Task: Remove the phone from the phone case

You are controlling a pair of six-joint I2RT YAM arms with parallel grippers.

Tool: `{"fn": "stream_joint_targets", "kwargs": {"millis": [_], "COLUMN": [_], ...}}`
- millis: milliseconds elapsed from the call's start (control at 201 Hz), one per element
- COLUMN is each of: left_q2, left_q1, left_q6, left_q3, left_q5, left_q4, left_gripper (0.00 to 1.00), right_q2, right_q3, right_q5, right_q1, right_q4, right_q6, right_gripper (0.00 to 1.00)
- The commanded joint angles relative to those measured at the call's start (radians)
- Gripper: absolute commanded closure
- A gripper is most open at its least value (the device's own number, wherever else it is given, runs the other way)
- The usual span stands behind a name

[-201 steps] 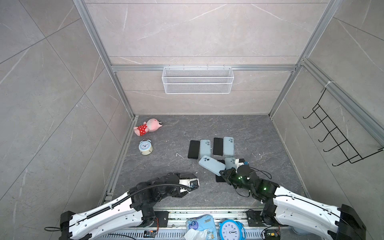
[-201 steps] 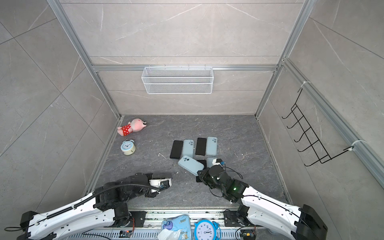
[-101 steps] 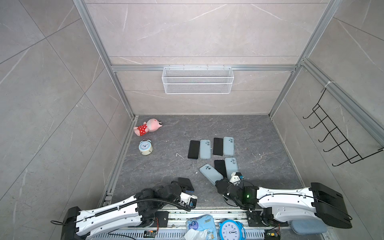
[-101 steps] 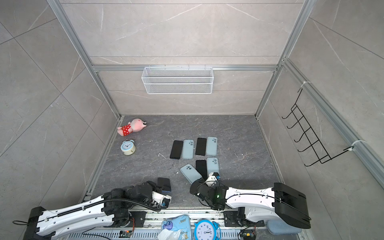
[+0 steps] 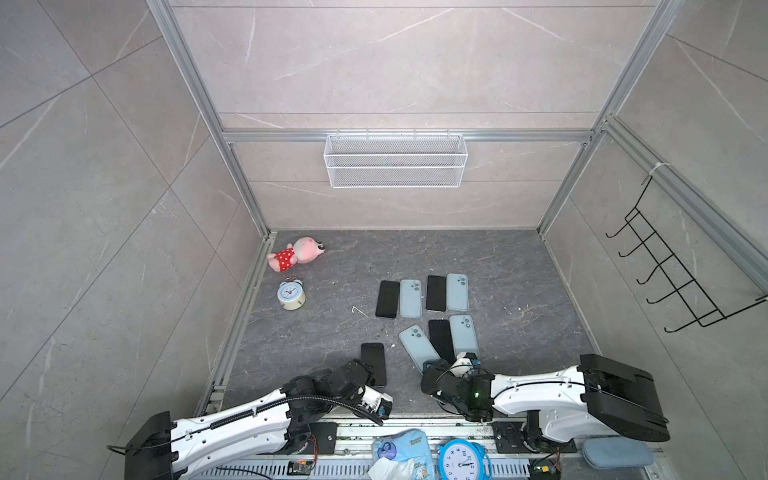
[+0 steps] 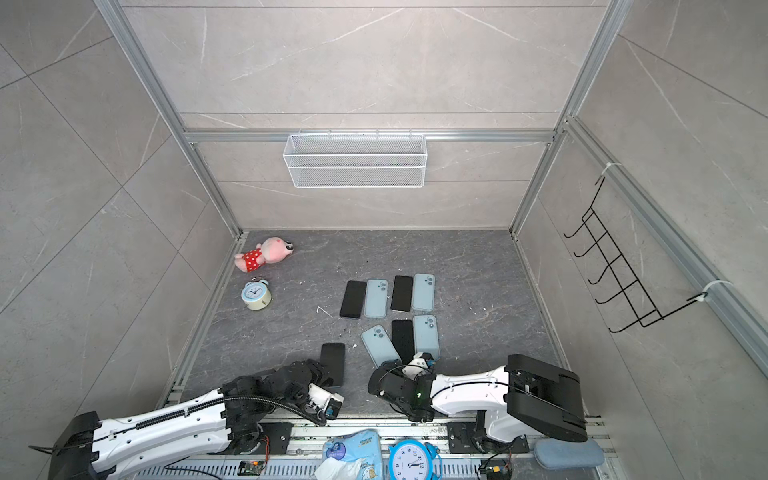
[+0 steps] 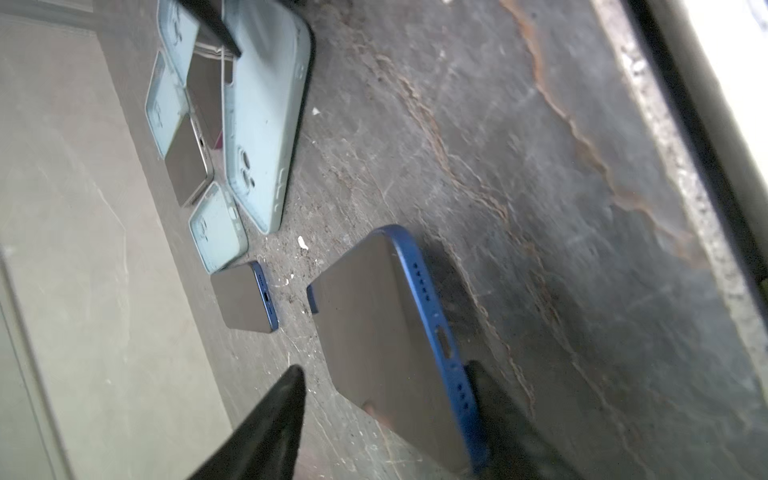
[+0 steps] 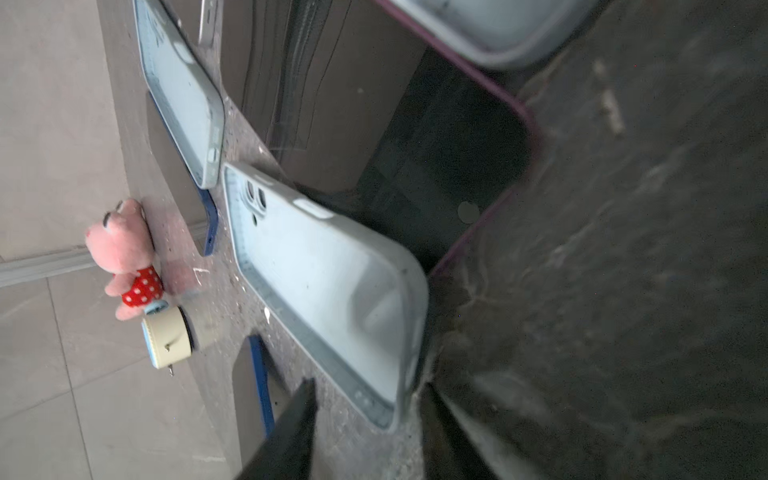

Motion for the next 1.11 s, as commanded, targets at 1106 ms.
{"fn": "stream_joint_targets", "kwargs": {"millis": [1106], "left_q2": [-0.069], "left_q1": [0.058], "left_q6": [-2.237], "left_q3": [0.276], "left_q5": [-0.184], "left_q4": [-0.567], "left_gripper": [0.1], "right_q2": [0.236], "right_q3": [0.688], "right_q5": [-0.352], "right_q1": [-0.142], "right_q4": [-0.766], "right_q6": [-1.226], "right_gripper": [0.53]}}
